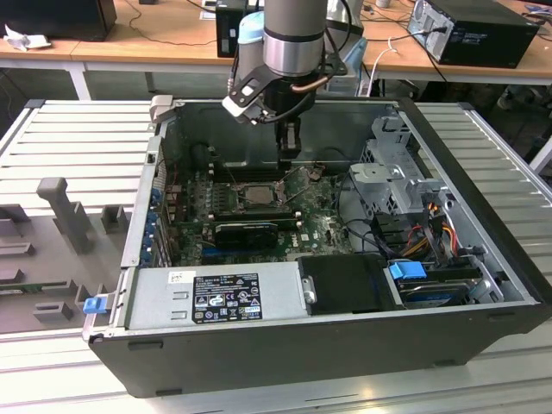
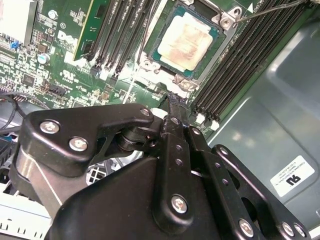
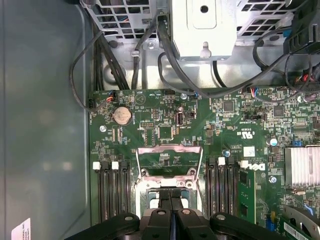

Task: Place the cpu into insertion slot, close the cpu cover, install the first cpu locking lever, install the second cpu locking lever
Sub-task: 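Close the cpu cover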

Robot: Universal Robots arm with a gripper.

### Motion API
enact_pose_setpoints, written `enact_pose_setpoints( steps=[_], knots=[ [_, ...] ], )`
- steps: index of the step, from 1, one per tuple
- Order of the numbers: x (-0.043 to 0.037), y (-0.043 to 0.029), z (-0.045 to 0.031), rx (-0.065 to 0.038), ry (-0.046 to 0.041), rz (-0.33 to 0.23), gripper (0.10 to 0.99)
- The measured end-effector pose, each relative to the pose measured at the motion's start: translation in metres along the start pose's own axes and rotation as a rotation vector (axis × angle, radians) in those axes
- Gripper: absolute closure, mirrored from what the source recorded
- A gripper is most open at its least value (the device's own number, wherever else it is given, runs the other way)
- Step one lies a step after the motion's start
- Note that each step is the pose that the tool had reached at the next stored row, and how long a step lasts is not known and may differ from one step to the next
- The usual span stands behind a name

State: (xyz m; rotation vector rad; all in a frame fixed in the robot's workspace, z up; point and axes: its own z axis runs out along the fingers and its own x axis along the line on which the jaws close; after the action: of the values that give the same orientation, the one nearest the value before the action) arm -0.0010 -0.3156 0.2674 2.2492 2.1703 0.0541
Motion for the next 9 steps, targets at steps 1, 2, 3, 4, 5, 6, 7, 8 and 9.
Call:
enact_pose_setpoints(
  steps=[1, 2, 3, 4, 5, 6, 7, 8, 9],
  knots=[
    [0.0, 0.0005, 0.0, 0.0, 0.0, 0.0, 0.98],
    [0.0001, 0.0013, -0.0001, 0.0, 0.0, 0.0, 0.98],
    [0.0001, 0.0019, -0.0001, 0.001, 0.0, 0.0, 0.98],
    [0.0001, 0.0029, -0.0002, 0.001, 0.0, 0.0, 0.98],
    [0.0001, 0.0035, -0.0002, 0.001, 0.0, 0.0, 0.98],
    [0.0002, 0.0045, -0.0002, 0.002, 0.0001, 0.0, 0.98],
    [0.0002, 0.0054, -0.0003, 0.002, 0.0, 0.0, 0.98],
    [0.0003, 0.0071, -0.0003, 0.003, -0.0002, 0.0, 0.98],
    [0.0003, 0.008, -0.0003, 0.003, -0.0003, 0.0, 0.98]
  ],
)
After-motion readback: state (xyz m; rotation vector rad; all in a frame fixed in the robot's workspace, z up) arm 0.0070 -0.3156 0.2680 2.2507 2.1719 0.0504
